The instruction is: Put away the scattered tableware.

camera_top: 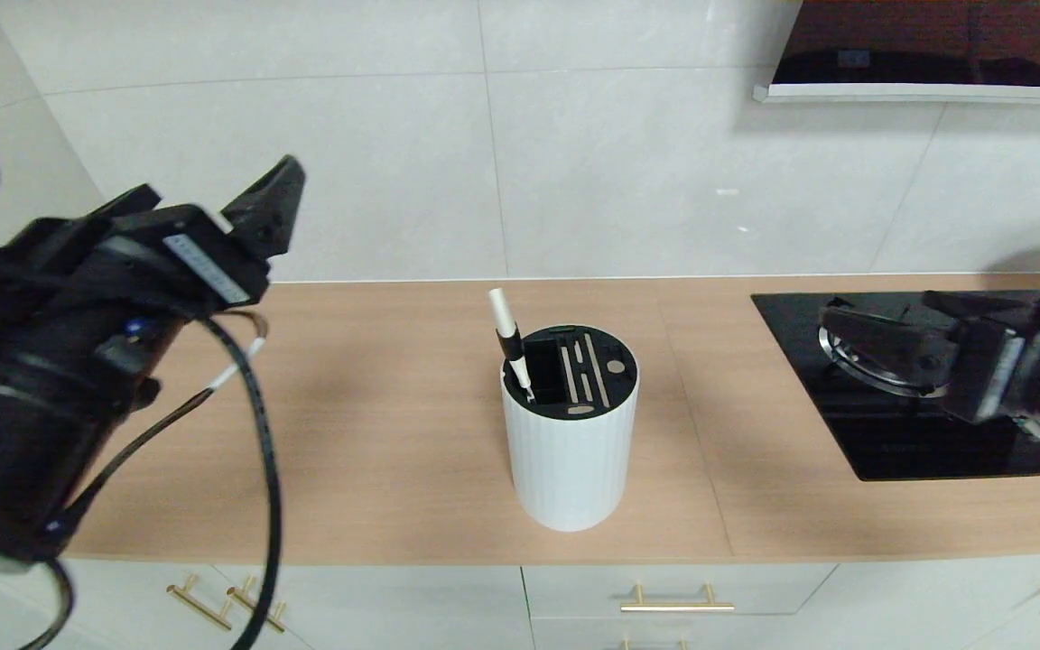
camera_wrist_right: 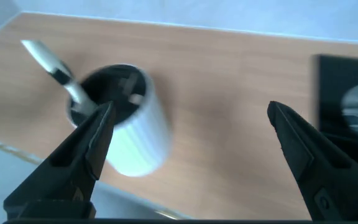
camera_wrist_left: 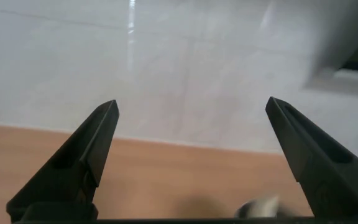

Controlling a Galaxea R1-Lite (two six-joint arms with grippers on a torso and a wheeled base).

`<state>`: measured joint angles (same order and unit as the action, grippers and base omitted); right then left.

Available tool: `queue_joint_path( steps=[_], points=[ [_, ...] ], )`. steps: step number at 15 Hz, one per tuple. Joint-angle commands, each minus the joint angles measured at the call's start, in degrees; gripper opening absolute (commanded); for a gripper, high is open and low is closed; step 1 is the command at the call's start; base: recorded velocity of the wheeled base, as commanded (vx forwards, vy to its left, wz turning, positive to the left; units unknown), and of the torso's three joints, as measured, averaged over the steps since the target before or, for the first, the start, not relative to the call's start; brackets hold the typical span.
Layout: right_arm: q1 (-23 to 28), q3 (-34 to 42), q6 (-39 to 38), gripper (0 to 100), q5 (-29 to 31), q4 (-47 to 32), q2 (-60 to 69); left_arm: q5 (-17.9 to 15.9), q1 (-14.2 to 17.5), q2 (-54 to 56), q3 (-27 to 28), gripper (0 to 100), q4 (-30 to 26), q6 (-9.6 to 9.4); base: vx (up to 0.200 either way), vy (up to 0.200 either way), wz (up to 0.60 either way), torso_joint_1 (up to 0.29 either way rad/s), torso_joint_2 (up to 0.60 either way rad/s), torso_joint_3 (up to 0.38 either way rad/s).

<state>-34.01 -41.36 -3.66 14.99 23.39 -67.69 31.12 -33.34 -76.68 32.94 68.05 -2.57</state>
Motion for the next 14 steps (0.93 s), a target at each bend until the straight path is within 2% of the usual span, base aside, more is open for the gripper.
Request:
queue_joint_path(
  steps=[1, 2, 4, 5, 6, 7, 8, 9, 10, 11, 12, 13, 14],
  points=[
    [7.03, 12.18, 4.54, 100, -0.05, -0.1, 21.02, -4.05, 6.01, 19.11, -14.66, 100, -3.45, -0.06, 0.0, 0.0, 0.0, 0.0, 0.0, 0.0],
    [11.34, 13.94, 4.8, 100, -0.4, -0.37, 29.29, -4.84, 6.97, 27.11, -18.52, 100, -9.95, -0.06, 0.0, 0.0, 0.0, 0.0, 0.0, 0.0],
    [16.26, 15.17, 4.8, 100, -0.67, -4.59, 41.24, -7.48, 10.84, 41.52, -21.25, 100, -24.45, 0.02, 0.0, 0.0, 0.0, 0.0, 0.0, 0.0],
    [17.31, 14.91, 4.98, 100, -0.67, -8.01, 45.28, -8.97, 12.6, 47.67, -20.81, 100, -30.96, 0.02, 0.0, 0.0, 0.0, 0.0, 0.0, 0.0],
    [19.33, 14.82, 5.85, 100, -0.67, -13.2, 49.94, -11.35, 15.85, 55.06, -18.96, 100, -39.66, 0.02, 0.0, 0.0, 0.0, 0.0, 0.0, 0.0],
    [21.62, 15.17, 6.56, 100, -0.76, -17.15, 53.81, -13.19, 19.19, 59.98, -17.21, 100, -46.08, 0.11, 0.0, 0.0, 0.0, 0.0, 0.0, 0.0],
    [21.62, 15.17, 6.56, 100, -0.76, -17.15, 53.81, -13.19, 19.19, 59.98, -17.21, 100, -46.08, 0.11, 0.0, 0.0, 0.0, 0.0, 0.0, 0.0],
    [25.93, 15.0, 7.7, 100, -1.9, -25.77, 60.14, -16.36, 24.11, 70.09, -15.19, 100, -57.5, 0.2, 0.0, 0.0, 0.0, 0.0, 0.0, 0.0],
    [27.77, 15.17, 8.49, 100, -2.51, -27.44, 61.89, -16.18, 25.34, 71.41, -15.62, 100, -59.08, 0.46, 0.0, 0.0, 0.0, 0.0, 0.0, 0.0],
    [32.25, 16.75, 8.93, 100, -3.22, -28.05, 63.74, -13.54, 26.66, 71.05, -16.24, 100, -58.47, 4.24, 0.0, 0.0, 0.0, 0.0, 0.0, 0.0],
    [34.45, 18.16, 9.02, 100, -4.89, -28.4, 66.55, -13.46, 27.89, 71.05, -16.5, 100, -58.64, 6.44, 0.0, 0.0, 0.0, 0.0, 0.0, 0.0],
    [34.45, 20.88, 9.02, 100, -6.47, -27.88, 67.69, -14.07, 29.65, 71.49, -17.47, 100, -58.91, 6.44, 0.0, 0.0, 0.0, 0.0, 0.0, 0.0],
    [34.45, 22.99, 8.93, 100, -5.41, -26.82, 67.61, -15.21, 31.58, 73.25, -18.96, 100, -59.35, 6.35, 0.0, 0.0, 0.0, 0.0, 0.0, 0.0]
  ],
)
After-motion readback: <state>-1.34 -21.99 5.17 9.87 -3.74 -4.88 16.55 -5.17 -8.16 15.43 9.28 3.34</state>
